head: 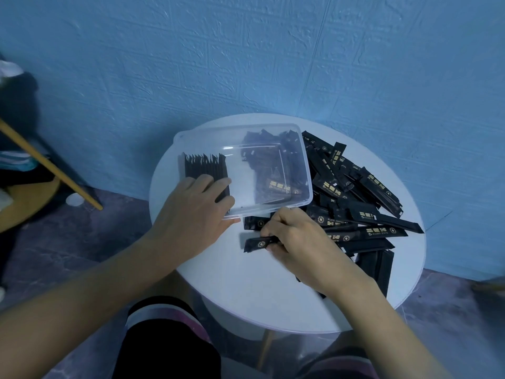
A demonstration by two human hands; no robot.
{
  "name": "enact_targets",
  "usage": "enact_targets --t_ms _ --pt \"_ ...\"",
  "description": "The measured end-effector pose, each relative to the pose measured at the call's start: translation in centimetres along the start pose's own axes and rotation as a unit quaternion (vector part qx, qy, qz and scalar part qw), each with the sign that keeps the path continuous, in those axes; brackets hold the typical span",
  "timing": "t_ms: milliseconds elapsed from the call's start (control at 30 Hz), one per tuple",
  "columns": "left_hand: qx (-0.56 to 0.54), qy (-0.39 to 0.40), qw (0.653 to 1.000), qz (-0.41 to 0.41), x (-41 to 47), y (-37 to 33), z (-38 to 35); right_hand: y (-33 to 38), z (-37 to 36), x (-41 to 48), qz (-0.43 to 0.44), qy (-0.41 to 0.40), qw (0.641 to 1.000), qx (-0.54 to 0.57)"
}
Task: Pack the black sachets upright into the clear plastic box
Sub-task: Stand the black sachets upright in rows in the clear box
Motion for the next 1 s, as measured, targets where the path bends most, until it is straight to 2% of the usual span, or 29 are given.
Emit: enact_targets --t_ms 100,167,267,367,433,567,633,700,800,1000 --pt "0.002 0.001 1.0 -0.001 0.0 0.0 0.0 0.6 1.4 -0.1 0.027 -0.029 0.999 0.029" --pt "0.003 0.0 1.0 -0.001 -0.1 -0.1 0.0 0.9 2.6 0.0 0.022 -0.044 0.995 0.092" --pt "0.004 -0.005 1.0 -0.001 -0.1 -0.1 0.1 0.7 4.6 0.6 -0.004 -0.087 0.963 0.254" --pt "0.006 -0.003 1.0 0.005 -0.1 -0.1 0.0 0.5 6.3 1.7 -0.013 -0.159 0.926 0.343" --pt "0.006 -0.003 1.0 0.008 -0.2 -0.2 -0.1 0.4 6.9 3.0 -0.032 -0.192 0.915 0.352" --pt "-0.001 -0.016 1.0 0.007 -0.3 -0.4 0.1 -0.4 6.8 6.2 -0.105 -0.221 0.927 0.285" --pt "0.0 -0.022 1.0 0.004 -0.3 -0.6 0.2 -1.1 5.9 8.0 -0.142 -0.193 0.936 0.258" --pt "0.003 -0.025 1.0 0.002 -0.4 -0.7 0.2 -1.5 4.3 9.4 -0.184 -0.114 0.954 0.209" --pt "0.007 -0.029 1.0 0.001 -0.5 -0.7 0.2 -1.4 2.2 10.2 -0.192 -0.03 0.963 0.186" --pt "0.001 -0.028 1.0 0.001 -0.6 -0.7 0.2 -2.0 1.9 10.0 -0.17 -0.027 0.947 0.272"
Point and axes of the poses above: each hand's wrist, its own x-axis towards the middle knuckle, its own z-axis out of the back of the hand, y = z × x, the point moved 6 cm from there along x, towards the middle knuckle, and after that the axes turned 11 degrees about y, right-handed, at the moved point
